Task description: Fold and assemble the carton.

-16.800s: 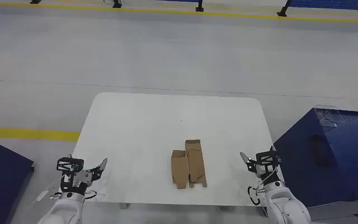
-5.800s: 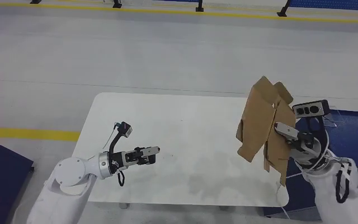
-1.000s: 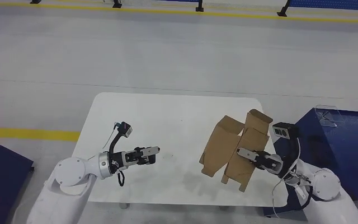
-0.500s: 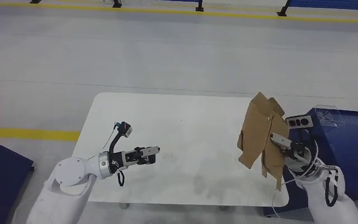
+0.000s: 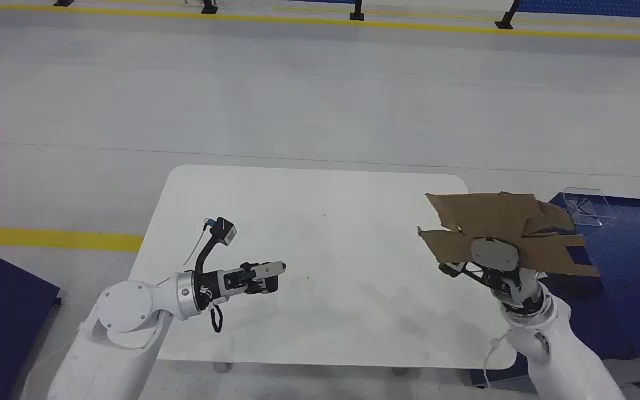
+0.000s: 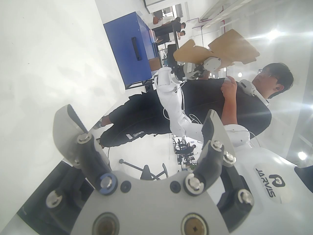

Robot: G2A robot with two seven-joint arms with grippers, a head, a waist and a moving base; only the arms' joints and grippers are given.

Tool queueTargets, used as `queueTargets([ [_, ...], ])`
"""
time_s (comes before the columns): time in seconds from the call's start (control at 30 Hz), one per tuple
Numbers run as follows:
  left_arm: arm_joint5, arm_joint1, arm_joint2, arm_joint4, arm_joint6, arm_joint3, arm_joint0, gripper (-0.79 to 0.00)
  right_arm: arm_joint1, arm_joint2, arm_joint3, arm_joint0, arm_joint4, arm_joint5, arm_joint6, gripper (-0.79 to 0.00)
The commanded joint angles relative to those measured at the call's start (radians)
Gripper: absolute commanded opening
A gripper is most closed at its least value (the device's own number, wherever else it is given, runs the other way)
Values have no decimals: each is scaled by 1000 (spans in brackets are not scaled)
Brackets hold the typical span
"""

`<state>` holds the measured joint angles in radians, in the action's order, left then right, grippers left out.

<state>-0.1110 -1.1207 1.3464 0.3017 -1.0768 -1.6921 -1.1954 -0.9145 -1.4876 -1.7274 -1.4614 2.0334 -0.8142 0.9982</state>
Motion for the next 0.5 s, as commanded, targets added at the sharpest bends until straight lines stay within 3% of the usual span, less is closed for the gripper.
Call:
queueTargets([
  [0.0, 0, 0, 0, 0, 0, 0, 0, 0, -2, 19, -7, -8, 74, -63, -55, -785],
  [0.1, 0, 0, 0, 0, 0, 0, 0, 0, -4, 18, -23, -15, 120, -98, -109, -785],
  [0.2, 0, 0, 0, 0, 0, 0, 0, 0, -7, -28, -51, -2, 34, -16, -96, -785],
  [0.47, 0, 0, 0, 0, 0, 0, 0, 0, -15, -143, -22, 25, -590, 547, 267, -785],
])
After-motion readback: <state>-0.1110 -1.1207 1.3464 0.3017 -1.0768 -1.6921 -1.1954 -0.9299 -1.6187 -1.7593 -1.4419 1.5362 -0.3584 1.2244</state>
